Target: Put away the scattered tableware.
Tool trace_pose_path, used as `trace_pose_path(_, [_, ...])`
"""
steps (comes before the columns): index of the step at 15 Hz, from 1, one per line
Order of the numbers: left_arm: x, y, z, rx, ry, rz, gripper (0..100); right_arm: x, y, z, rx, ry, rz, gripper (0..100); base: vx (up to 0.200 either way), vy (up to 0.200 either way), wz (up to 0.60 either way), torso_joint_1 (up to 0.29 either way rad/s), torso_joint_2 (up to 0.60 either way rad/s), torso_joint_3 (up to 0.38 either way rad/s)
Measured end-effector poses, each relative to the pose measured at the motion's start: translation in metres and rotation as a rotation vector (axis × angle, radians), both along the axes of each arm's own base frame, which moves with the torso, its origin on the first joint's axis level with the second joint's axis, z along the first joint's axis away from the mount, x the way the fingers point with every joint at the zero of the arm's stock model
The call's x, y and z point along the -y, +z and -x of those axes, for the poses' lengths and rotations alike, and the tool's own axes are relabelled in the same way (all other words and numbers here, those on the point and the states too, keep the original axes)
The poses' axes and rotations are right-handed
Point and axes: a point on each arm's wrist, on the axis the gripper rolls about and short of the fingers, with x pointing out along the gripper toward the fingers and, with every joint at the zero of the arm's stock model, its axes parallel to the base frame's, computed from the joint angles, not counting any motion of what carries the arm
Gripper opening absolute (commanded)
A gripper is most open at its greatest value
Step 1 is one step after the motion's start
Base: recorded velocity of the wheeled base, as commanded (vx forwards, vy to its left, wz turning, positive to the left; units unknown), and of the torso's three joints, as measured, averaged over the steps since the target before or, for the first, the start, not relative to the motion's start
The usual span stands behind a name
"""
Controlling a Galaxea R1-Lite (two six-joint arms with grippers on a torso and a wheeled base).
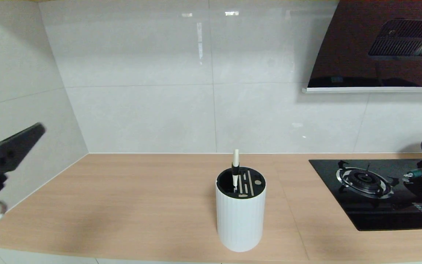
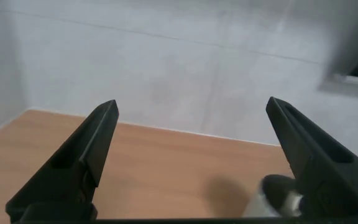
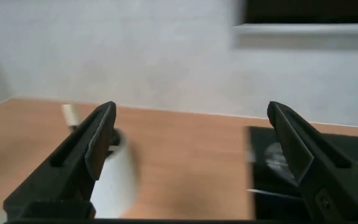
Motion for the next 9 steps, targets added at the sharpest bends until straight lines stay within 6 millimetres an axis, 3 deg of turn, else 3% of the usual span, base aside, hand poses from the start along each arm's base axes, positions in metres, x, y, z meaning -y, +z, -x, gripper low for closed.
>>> trace_pose_path(3, [-0.033,-0.016,0.063,-0.015,0.034,-0.022,100,0.019,-0.022,0.057,-0.031,-0.073,0.024,100,0.0,0.0,0.0,0.0,0.0,0.0])
trace_pose_path(5, [-0.046,-0.027,0.102,0.017,0.058,-0.062,100,0.024,-0.023,0.089,0.012,-0.146,0.014,100,0.0,0.0,0.0,0.0,0.0,0.0])
trace_pose_path(7, [-0.052,-0.037,0.134,0.094,0.105,-0.119,100,0.021,-0.031,0.104,0.058,-0.205,0.006,100,0.0,0.0,0.0,0.0,0.0,0.0])
trace_pose_path(9, [-0.055,-0.042,0.154,0.156,0.197,-0.121,100,0.016,-0.049,0.109,0.069,-0.238,0.007,100,0.0,0.0,0.0,0.0,0.0,0.0])
